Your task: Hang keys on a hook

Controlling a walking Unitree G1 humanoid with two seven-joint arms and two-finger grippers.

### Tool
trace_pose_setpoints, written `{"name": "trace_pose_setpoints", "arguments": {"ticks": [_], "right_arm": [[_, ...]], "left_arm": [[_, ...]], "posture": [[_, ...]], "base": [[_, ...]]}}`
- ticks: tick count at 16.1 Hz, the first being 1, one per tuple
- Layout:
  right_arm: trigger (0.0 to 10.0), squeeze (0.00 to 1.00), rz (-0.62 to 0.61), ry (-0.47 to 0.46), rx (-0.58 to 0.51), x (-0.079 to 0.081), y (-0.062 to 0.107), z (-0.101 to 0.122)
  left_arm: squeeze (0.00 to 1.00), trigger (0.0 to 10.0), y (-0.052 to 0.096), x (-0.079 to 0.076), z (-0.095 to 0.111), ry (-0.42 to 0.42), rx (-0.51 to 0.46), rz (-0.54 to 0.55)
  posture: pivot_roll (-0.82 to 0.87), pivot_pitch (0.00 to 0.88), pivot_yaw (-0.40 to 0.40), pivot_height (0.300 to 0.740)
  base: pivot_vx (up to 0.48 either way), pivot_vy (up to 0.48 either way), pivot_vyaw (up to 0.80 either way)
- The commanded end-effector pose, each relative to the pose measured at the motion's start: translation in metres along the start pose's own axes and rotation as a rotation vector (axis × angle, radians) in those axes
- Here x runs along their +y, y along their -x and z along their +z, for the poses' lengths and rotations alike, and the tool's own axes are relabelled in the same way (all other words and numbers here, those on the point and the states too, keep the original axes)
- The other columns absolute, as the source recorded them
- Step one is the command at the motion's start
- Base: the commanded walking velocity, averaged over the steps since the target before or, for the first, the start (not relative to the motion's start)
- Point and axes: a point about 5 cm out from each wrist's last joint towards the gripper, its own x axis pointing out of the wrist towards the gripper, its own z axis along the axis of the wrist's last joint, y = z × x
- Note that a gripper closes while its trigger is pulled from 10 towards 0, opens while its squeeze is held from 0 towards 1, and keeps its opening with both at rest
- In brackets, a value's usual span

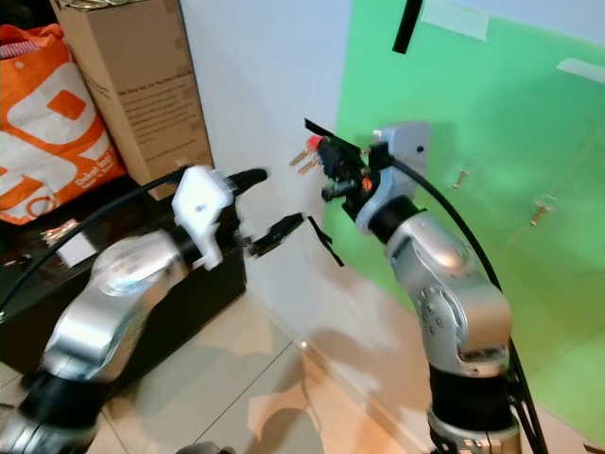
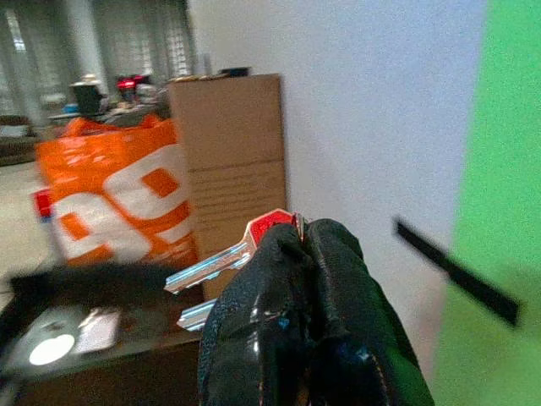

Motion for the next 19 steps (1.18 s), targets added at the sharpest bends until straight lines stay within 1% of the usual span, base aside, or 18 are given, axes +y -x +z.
{"name": "trace_pose_setpoints", "arguments": {"ticks": [1,3,4,6,7,10,11,13,14,16,17,18,19], "right_arm": [[10.0,0.0,0.044,0.007,-0.023,0.006,0.001,0.004],[10.0,0.0,0.063,-0.005,-0.031,0.008,0.002,0.004],[10.0,0.0,0.063,-0.005,-0.029,0.008,0.003,0.003],[10.0,0.0,0.061,-0.008,-0.027,0.008,0.003,0.002],[10.0,0.0,0.064,-0.012,-0.03,0.009,0.002,0.002],[10.0,0.0,0.076,-0.015,-0.033,0.01,0.002,0.004],[10.0,0.0,0.078,-0.014,-0.032,0.01,0.002,0.004],[10.0,0.0,0.082,-0.012,-0.03,0.01,0.002,0.004],[10.0,0.0,0.083,-0.004,-0.025,0.01,0.002,0.003],[10.0,0.0,0.083,0.005,-0.02,0.01,0.001,0.003],[10.0,0.0,0.082,0.014,-0.015,0.01,0.001,0.002],[10.0,0.0,0.084,0.019,-0.012,0.011,0.001,0.002],[10.0,0.0,0.085,0.02,-0.011,0.011,0.001,0.002]], "left_arm": [[0.02,10.0,-0.009,-0.002,0.004,-0.059,-0.018,-0.008],[0.0,10.0,-0.017,-0.008,0.007,-0.154,-0.039,-0.01],[0.0,10.0,-0.019,-0.012,0.008,-0.173,-0.056,-0.007],[0.0,10.0,-0.023,-0.019,0.009,-0.195,-0.08,-0.003],[0.0,10.0,-0.026,-0.024,0.007,-0.217,-0.084,0.019],[0.0,10.0,-0.026,-0.025,0.005,-0.211,-0.102,0.071],[0.0,8.9,-0.026,-0.025,0.006,-0.21,-0.108,0.085],[0.0,0.0,-0.027,-0.025,0.004,-0.189,-0.11,0.11],[0.0,0.0,-0.027,-0.024,0.002,-0.143,-0.103,0.146],[0.0,0.0,-0.027,-0.022,0.001,-0.081,-0.105,0.177],[0.0,0.0,-0.027,-0.02,0.001,0.003,-0.113,0.195],[0.0,0.0,-0.026,-0.018,0.001,0.064,-0.123,0.2],[0.0,0.0,-0.025,-0.018,0.002,0.084,-0.13,0.196]], "posture": [[-0.05,0.0,-0.001,0.74],[-0.06,0.0,-0.006,0.74],[-0.06,0.0,-0.009,0.74],[-0.06,0.0,-0.013,0.74],[-0.06,0.0,-0.018,0.74],[-0.06,0.0,-0.025,0.74],[-0.06,0.0,-0.025,0.74],[-0.06,0.0,-0.03,0.74],[-0.07,0.0,-0.03,0.74],[-0.07,0.0,-0.028,0.74],[-0.07,0.0,-0.026,0.74],[-0.06,0.0,-0.026,0.74],[-0.06,0.0,-0.025,0.74]], "base": [[0.0,0.0,0.0],[0.0,0.0,0.0],[0.0,0.0,0.0],[0.0,0.0,0.0],[0.0,0.0,0.0],[0.0,0.0,0.0],[0.0,0.0,0.0],[0.0,0.0,0.0],[0.0,0.0,0.0],[0.0,0.0,0.0],[0.0,0.0,0.0],[0.0,0.0,0.0],[0.0,0.0,0.0]]}}
